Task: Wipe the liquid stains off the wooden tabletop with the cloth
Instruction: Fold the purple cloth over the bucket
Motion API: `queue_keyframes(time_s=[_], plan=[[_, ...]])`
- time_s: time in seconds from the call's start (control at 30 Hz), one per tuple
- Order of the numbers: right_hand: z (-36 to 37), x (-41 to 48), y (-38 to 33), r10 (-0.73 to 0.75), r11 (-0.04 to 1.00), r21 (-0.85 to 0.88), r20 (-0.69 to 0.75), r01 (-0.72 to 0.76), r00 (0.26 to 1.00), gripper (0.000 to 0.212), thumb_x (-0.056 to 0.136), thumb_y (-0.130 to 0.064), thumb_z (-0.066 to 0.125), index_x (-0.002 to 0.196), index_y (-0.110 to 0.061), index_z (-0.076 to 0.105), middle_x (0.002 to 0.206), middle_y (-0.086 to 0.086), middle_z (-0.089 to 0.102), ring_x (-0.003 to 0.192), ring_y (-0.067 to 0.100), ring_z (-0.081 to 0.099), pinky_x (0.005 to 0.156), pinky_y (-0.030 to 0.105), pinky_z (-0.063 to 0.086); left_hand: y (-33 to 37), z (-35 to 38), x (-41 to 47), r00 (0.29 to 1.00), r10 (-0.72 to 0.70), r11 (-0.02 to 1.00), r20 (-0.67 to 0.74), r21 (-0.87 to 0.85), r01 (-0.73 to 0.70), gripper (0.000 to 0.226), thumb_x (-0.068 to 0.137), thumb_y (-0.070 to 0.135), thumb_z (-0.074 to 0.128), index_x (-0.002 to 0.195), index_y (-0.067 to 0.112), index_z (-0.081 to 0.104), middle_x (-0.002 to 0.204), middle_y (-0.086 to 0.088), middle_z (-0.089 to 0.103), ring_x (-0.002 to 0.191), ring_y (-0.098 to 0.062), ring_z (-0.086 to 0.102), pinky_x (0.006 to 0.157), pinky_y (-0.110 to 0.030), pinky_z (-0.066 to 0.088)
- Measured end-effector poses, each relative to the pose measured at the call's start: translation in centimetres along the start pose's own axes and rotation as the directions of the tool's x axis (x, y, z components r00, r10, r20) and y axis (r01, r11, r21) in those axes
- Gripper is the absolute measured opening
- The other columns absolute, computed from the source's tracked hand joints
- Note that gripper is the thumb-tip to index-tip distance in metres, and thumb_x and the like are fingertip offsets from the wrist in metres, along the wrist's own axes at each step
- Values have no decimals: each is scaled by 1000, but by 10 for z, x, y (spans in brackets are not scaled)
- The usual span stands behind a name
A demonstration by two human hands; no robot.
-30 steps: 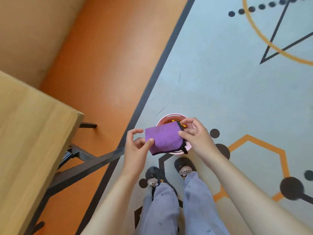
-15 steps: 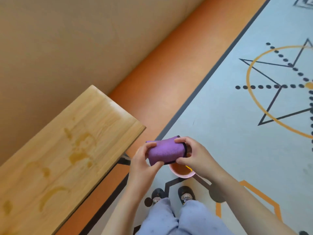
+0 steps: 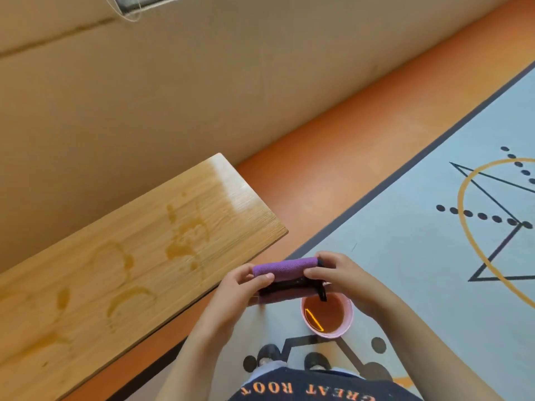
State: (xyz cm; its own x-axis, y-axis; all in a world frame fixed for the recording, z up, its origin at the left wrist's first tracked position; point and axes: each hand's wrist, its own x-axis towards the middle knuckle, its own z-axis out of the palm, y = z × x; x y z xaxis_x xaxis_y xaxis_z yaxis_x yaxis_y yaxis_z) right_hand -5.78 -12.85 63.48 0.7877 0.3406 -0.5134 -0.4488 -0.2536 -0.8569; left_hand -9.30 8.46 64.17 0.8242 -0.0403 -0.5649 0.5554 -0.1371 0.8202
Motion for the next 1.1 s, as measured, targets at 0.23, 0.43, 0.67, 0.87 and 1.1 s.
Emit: queue_keyframes(time_s=[0.23,0.43,0.67,0.87,1.1], plan=[[16,15,-18,59,996,63,0,-58,998,27,79,-35,73,94,-15,68,85,10,71,81,23,70,77,41,56,8,-8,2,999,-48,976,4,-214,48,24,88,17,64,111,8,67,106,-15,72,98,-31,69,89,-44,55],[23,23,-20,-69,979,-201,-144,39,987,33,75,-32,74,85,-4,58,68,4,58,56,9,56,51,23,44,10,1,8,993,-19,977,-113,-211,-5,22,86,25,68,99,7,68,96,-16,72,90,-28,71,83,-44,58],[55,23,-17,-350,790,-603,-301,107,887,33,78,-46,60,66,-25,37,61,-7,51,59,13,50,50,27,38,14,26,2,758,468,841,-454,494,-223,36,82,20,70,64,22,39,65,4,48,58,-9,44,53,-13,37],[51,18,-20,-357,871,-452,-311,194,881,30,81,-34,65,65,-25,41,55,-7,48,52,4,49,47,19,39,13,20,-4,707,534,837,-464,410,-363,18,79,27,75,73,24,58,70,6,61,70,-9,58,61,-15,45],[42,15,-26,-277,956,-160,-214,246,937,21,87,-38,62,83,-17,64,73,0,66,69,10,66,65,34,58,10,25,-16,696,553,832,-458,261,-490,12,81,18,76,89,24,71,84,10,68,84,-10,67,72,-24,56]])
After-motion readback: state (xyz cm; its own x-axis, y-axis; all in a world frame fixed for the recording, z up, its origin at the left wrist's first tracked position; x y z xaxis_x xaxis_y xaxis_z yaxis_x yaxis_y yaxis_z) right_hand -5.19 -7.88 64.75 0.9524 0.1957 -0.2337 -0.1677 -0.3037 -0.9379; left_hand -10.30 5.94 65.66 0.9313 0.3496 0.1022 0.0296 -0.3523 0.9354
